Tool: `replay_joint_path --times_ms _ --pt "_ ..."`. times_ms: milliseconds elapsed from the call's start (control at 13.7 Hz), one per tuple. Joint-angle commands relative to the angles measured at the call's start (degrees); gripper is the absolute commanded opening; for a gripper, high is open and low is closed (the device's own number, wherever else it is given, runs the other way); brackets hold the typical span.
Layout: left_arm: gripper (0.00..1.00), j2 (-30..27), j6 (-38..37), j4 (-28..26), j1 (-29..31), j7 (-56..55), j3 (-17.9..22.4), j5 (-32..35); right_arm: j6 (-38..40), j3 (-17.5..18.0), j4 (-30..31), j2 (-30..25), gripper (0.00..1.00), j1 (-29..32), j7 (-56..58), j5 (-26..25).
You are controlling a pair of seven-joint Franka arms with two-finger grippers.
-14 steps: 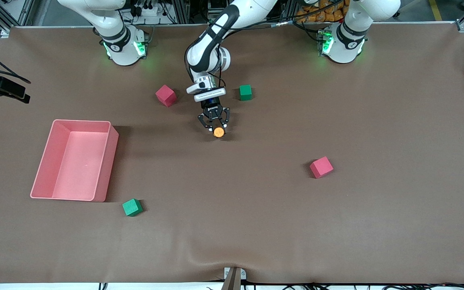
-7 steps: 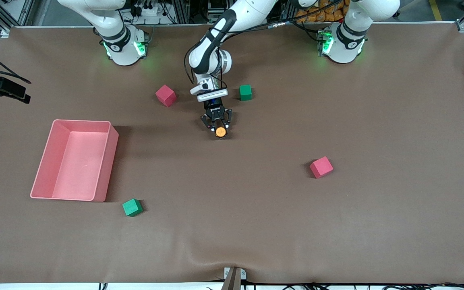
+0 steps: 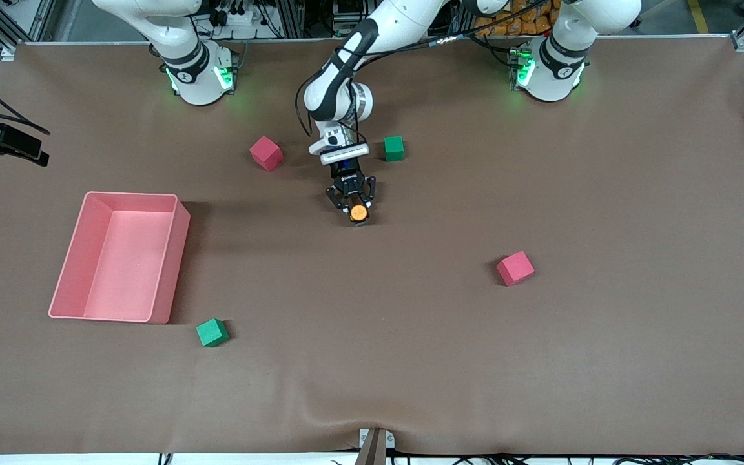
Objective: Place and upright button with both arms
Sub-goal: 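Lower the button upright onto the table and open the left gripper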
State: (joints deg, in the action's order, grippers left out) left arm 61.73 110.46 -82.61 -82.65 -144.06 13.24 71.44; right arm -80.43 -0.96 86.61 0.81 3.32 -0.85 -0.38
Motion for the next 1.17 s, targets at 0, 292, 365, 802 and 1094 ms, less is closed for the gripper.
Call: replay_joint_path --times_ms 0,292,365,802,1094 --pt "0.10 1.46 -0.95 0.78 -0.40 -1.93 0.29 1.51 0.37 -0.01 -0.30 0.16 1.00 -0.15 -0.91 -0.94" --pt "0.87 1.81 -0.95 0.96 -0.32 -1.32 0.38 2.12 0.37 -0.01 -0.30 0.25 1.00 -0.24 -0.91 -0.94" --pt "1.00 1.73 -0.95 0.96 -0.32 -0.53 0.38 2.12 0.37 -0.01 -0.30 0.25 1.00 -0.33 -1.00 -0.94" --pt "1.00 -0.37 -3.84 0.70 -1.81 0.35 -1.45 0.98 -1.74 0.08 -0.39 0.16 1.00 -0.42 -1.61 3.98" --pt "1.00 -5.63 -9.30 -1.92 -1.99 5.87 -5.23 -3.05 -1.83 0.08 -1.00 0.24 1.00 -0.85 -2.05 3.99"
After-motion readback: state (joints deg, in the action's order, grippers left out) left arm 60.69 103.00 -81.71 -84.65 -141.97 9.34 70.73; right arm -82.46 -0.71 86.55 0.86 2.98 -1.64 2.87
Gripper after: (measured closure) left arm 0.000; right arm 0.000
